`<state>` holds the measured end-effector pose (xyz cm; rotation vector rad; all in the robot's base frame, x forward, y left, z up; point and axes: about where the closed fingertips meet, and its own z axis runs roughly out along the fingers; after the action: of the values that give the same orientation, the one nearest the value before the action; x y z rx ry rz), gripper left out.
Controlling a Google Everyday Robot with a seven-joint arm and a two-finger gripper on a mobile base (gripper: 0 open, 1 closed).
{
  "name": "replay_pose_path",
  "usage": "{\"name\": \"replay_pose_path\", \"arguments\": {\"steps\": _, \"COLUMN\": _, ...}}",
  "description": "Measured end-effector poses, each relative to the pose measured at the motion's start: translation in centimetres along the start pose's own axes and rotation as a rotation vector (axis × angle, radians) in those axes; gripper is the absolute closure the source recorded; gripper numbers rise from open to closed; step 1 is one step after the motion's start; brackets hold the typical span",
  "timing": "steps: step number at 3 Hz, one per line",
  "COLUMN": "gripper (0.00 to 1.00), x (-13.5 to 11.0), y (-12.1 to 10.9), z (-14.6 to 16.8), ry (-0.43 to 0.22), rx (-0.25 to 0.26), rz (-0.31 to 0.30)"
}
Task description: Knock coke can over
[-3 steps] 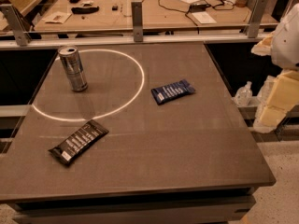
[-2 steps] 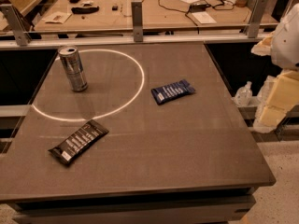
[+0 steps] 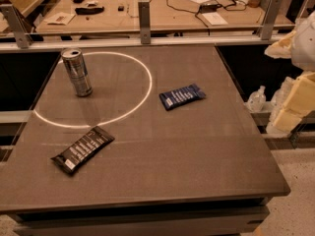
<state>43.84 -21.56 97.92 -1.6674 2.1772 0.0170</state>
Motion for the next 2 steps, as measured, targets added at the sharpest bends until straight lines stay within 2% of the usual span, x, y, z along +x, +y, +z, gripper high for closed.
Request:
{"name": "replay_pose_path", "arguments": {"steps": 1, "gripper": 0.0, "x": 0.56, "y": -0.46, "z": 0.49, "ry": -0.182, "rx": -0.039, "rz": 0.02}}
{"name": "replay_pose_path", "arguments": {"steps": 2, "gripper": 0.0, "x": -0.12, "y": -0.45, "z": 0.71, "ry": -0.38, "rx": -0.091, "rz": -0.016}}
